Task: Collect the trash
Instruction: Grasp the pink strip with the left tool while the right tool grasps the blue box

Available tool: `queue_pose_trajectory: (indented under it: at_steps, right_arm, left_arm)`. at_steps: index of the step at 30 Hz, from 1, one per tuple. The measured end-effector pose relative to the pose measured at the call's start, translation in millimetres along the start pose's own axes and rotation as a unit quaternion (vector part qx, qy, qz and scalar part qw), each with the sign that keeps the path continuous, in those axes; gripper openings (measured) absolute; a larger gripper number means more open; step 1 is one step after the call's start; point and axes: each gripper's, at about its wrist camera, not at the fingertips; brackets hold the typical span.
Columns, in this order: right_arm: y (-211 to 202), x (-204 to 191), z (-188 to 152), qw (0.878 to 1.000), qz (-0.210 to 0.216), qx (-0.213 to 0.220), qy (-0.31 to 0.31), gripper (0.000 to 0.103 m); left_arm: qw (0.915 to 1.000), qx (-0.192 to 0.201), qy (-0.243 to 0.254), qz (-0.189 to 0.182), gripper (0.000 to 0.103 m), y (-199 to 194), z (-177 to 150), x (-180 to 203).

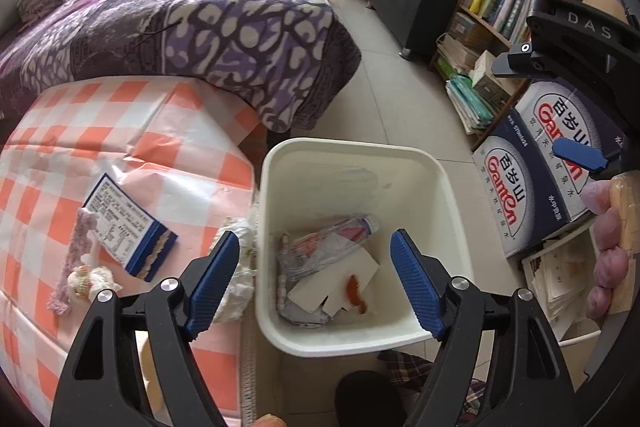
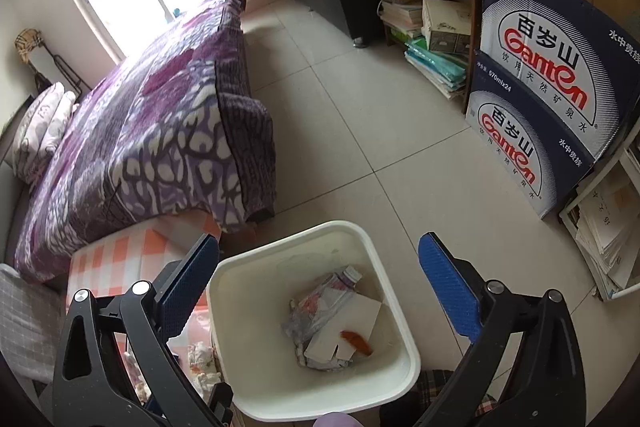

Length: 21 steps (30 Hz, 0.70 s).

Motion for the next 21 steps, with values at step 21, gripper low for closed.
queue_pose_trajectory:
  at_steps: [21]
  right_arm:
    - [37.8,-100.8,-47.4,0.991,0.007,-0.067,-0.117,0.096]
  left_arm:
    - [0.9871,-0.086,-0.054,0.124,0.079,11.3,-14.5,-143.9]
Point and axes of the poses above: each gripper's, at about its wrist camera, not at the fingertips, and y roughly the way its jaws point, x to its right, z to its top, and after that the axes turned 1 degree about -x, right-handed
